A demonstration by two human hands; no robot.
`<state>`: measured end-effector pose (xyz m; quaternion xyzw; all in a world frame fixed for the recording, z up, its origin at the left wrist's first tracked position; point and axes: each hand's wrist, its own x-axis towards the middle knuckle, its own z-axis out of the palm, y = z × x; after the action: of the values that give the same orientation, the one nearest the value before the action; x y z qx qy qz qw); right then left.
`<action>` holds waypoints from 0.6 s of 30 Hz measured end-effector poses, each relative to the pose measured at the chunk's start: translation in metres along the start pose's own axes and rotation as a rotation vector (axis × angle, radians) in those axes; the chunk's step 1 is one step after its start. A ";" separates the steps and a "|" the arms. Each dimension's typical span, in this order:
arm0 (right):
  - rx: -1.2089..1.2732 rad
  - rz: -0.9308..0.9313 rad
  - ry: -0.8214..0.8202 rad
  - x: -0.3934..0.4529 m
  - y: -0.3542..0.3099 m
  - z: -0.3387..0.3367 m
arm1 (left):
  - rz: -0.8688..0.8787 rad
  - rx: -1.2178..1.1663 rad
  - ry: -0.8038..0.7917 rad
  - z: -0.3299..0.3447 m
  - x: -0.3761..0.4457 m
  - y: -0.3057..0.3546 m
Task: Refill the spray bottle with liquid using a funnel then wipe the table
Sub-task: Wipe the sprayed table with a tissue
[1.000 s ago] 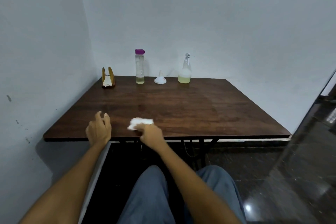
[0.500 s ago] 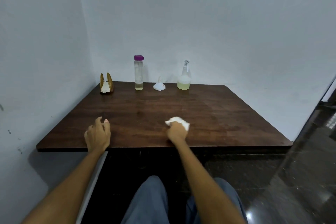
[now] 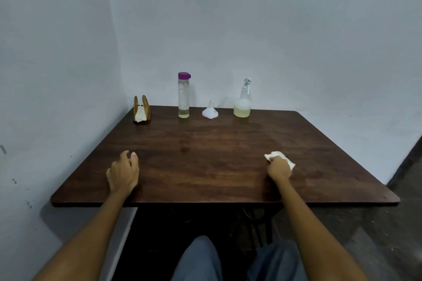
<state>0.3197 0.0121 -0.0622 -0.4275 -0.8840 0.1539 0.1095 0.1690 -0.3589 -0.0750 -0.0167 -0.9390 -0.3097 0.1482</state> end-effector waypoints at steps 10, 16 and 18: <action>-0.183 0.045 -0.207 0.079 -0.117 0.005 | -0.174 -0.035 -0.073 0.024 0.096 -0.005; -0.053 -0.376 -0.257 0.043 -0.250 0.070 | -0.247 -0.155 -0.004 0.043 0.117 -0.006; 0.009 -0.552 -0.299 0.006 -0.296 0.092 | -0.256 -0.177 0.007 0.044 0.122 -0.003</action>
<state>0.0726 -0.1736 -0.0393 -0.1437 -0.9723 0.1836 0.0177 0.0400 -0.3428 -0.0754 0.0912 -0.9019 -0.4079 0.1088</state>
